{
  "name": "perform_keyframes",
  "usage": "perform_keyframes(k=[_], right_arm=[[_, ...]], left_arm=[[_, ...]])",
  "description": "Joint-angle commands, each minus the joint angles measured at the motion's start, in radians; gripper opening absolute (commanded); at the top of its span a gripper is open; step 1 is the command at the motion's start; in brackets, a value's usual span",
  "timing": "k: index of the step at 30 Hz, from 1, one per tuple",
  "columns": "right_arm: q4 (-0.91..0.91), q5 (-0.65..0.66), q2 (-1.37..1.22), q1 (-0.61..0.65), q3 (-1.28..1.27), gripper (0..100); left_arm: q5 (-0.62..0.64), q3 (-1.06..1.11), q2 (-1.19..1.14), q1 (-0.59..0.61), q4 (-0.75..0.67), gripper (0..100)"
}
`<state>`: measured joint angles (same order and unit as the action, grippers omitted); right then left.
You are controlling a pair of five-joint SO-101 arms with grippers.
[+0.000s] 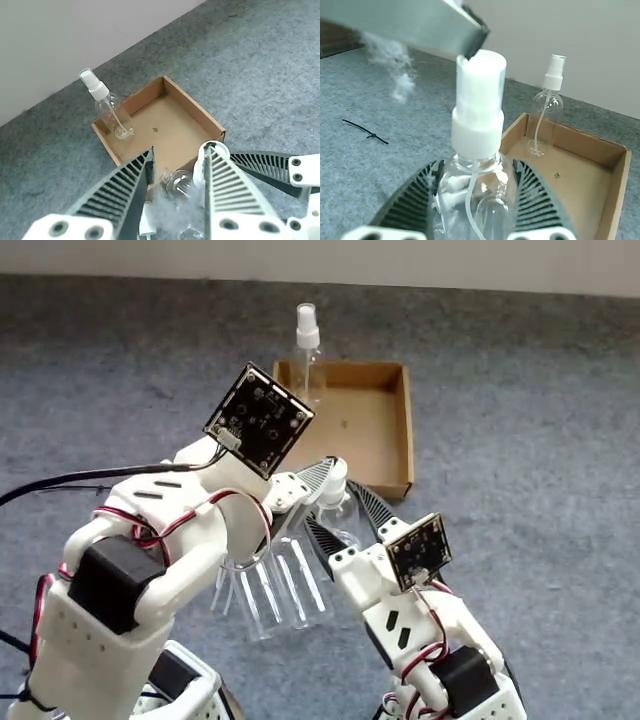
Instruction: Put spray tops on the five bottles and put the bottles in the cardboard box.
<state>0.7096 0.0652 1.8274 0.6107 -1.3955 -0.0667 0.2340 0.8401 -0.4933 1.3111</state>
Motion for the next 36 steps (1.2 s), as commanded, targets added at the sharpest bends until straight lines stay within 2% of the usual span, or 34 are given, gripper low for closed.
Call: perform_keyframes(k=[1, 5, 12, 19, 26, 28, 32, 36], right_arm=[[0.001, -0.003, 0.008, 0.002, 0.007, 0.4], [0.001, -0.003, 0.008, 0.002, 0.007, 0.4], [0.001, -0.003, 0.01, 0.001, 0.008, 0.4], [0.001, -0.002, 0.01, 0.002, 0.01, 0.4], [-0.007, -0.002, 0.01, -0.018, 0.018, 0.4], [-0.068, -0.002, 0.01, -0.071, 0.018, 0.4], [-0.318, -0.005, -0.001, -0.199, 0.019, 0.4], [-0.467, -0.006, -0.105, -0.209, 0.021, 0.4]], left_arm=[[-0.012, 0.047, 0.005, -0.015, -0.029, 16], [-0.012, 0.053, 0.005, -0.013, -0.029, 16], [-0.012, 0.058, 0.005, 0.074, -0.041, 16], [-0.012, 0.058, 0.001, 0.067, -0.041, 16], [-0.068, 0.044, 0.024, 0.087, -0.025, 16], [-0.069, 0.051, 0.068, 0.133, 0.011, 16], [-0.069, 0.056, 0.176, 0.222, 0.031, 16], [-0.071, 0.183, 0.275, 0.312, 0.021, 16]])
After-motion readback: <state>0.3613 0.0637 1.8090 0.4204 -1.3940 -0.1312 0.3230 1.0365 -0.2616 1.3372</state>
